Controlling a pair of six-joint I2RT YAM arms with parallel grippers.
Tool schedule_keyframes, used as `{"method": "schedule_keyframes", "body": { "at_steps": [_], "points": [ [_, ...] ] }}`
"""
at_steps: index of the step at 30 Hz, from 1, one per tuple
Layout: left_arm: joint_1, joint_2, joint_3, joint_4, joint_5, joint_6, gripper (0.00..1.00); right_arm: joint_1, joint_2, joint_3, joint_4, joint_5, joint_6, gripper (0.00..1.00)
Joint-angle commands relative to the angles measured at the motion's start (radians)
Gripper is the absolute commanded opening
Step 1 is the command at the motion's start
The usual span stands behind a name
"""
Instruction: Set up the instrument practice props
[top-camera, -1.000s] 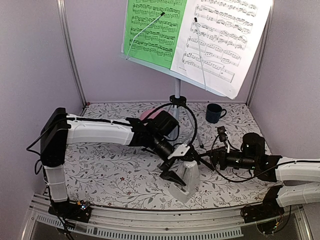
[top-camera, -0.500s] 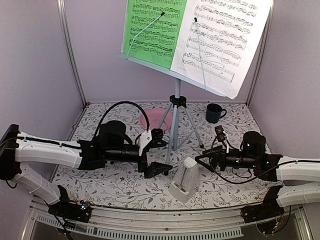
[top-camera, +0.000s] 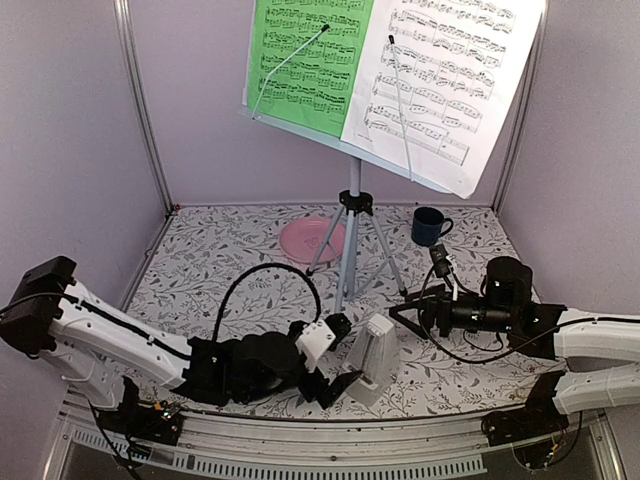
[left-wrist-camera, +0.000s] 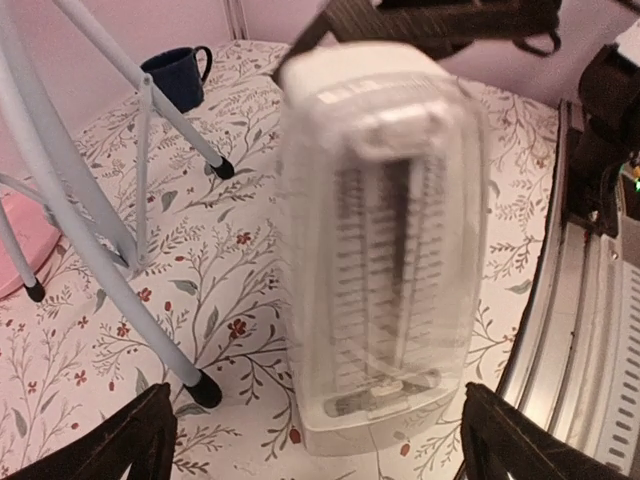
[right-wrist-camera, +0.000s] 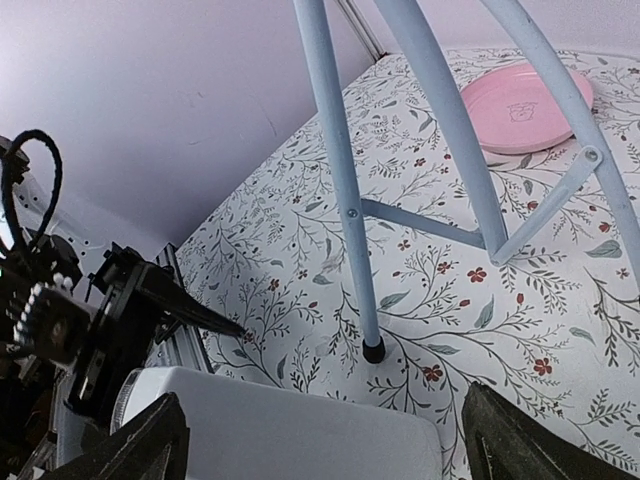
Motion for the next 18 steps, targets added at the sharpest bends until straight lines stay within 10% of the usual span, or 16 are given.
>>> {"method": "schedule_keyframes", "body": {
  "at_steps": [1,18],
  "points": [
    [-0.099,0.154,0.090,-0.068,-0.189,-0.012,0.99,-0.006,-0.003,0.043,-0.015,0.030,-0.043,0.97],
    [-0.063,0.284,0.155,-0.199,-0.333,-0.266,0.99,-0.008,-0.047,0.053,-0.052,0.052,-0.070,0.98]
  ]
}}
